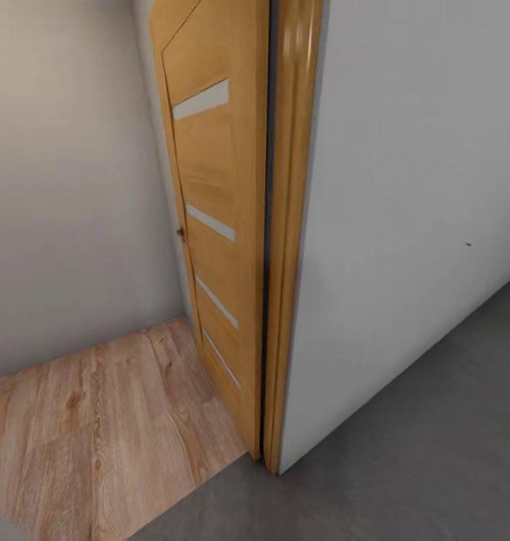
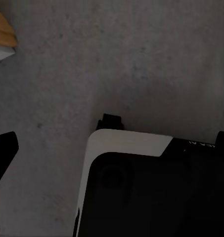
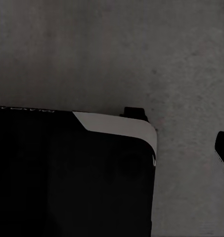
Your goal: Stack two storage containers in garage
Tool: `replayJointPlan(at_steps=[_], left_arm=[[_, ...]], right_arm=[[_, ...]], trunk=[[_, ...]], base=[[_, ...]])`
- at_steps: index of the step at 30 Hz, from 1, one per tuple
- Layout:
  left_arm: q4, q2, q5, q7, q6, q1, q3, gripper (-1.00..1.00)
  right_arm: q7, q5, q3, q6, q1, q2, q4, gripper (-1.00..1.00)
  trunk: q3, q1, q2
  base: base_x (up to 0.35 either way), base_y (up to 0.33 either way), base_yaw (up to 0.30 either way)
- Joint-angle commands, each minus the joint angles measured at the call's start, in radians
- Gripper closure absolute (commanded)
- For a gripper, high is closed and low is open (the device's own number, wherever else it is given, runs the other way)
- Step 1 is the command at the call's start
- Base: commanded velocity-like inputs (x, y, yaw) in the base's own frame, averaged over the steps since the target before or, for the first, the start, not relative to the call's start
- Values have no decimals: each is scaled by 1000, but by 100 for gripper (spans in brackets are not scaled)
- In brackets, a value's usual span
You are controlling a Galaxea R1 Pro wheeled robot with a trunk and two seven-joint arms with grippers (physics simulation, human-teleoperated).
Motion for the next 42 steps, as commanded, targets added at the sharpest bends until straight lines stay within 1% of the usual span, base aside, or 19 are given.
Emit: replayJointPlan(at_steps=[1,11,17,33,42], left_arm=[[0,0,8,1,4,-1,0,-100],[0,0,8,1,4,-1,0,-100],[0,1,8,1,4,-1,0,-100],[0,0,8,1,4,-1,0,-100],[0,0,10,1,4,-1,0,-100]], right_arm=[[2,-10,8,-6,-1,0,3,-100],[1,-12,8,-8,-1,0,3,-100],[1,-12,8,-8,-1,-1,3,-100],[1,-12,8,-9,-1,-1,3,-100],[1,-12,8,-9,-1,-2,3,-100]], trunk=[[-1,1,-1],[-1,1,-1],[-1,1,-1],[-1,1,-1],[-1,1,-1]], base=[[316,0,48],[298,0,231],[201,0,270],[83,0,271],[15,0,258]])
